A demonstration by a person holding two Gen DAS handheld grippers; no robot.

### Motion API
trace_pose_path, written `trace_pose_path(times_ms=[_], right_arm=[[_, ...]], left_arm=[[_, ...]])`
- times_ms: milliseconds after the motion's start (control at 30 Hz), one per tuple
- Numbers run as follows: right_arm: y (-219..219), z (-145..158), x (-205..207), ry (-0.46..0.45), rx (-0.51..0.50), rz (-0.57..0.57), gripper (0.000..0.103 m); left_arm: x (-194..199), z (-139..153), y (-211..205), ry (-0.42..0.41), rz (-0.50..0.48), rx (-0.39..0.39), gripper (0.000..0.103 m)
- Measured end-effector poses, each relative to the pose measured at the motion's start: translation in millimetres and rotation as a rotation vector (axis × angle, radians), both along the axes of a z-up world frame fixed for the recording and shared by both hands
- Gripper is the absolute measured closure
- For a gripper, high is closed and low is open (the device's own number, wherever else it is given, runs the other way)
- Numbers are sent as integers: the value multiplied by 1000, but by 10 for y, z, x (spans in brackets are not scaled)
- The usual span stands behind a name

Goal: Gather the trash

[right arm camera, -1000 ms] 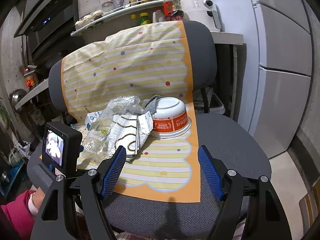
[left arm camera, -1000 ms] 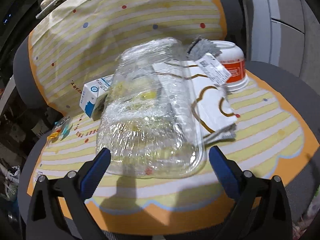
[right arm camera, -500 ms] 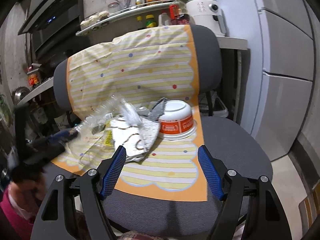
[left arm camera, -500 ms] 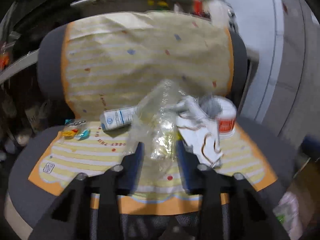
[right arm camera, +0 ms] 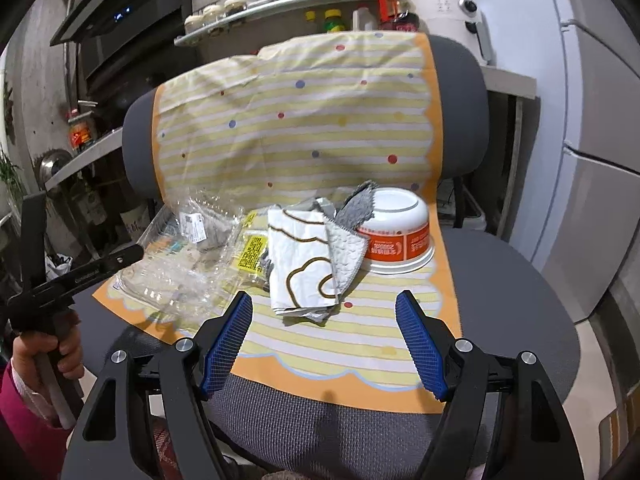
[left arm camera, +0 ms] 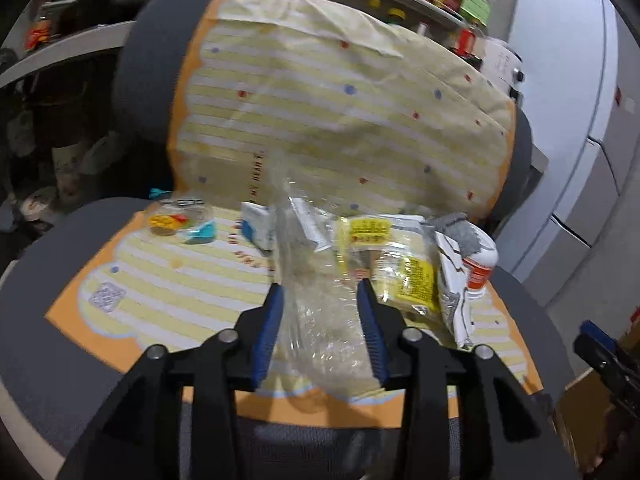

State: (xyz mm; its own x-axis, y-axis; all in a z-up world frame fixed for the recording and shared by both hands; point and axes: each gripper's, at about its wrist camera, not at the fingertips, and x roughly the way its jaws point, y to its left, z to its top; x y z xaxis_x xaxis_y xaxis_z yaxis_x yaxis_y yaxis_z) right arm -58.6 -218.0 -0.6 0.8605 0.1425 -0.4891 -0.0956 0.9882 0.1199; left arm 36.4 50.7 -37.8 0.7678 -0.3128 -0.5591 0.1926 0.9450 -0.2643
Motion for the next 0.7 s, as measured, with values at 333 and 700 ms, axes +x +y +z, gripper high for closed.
trace_pose_path(times_ms=[333, 700], right_arm=[[78, -238, 420, 75, -48, -1, 28], [318, -459, 1034, 139, -59, 63, 28]], left_arm=[[320, -63, -150, 62, 40, 73, 97], [-142, 330, 53, -96, 80, 79, 99]])
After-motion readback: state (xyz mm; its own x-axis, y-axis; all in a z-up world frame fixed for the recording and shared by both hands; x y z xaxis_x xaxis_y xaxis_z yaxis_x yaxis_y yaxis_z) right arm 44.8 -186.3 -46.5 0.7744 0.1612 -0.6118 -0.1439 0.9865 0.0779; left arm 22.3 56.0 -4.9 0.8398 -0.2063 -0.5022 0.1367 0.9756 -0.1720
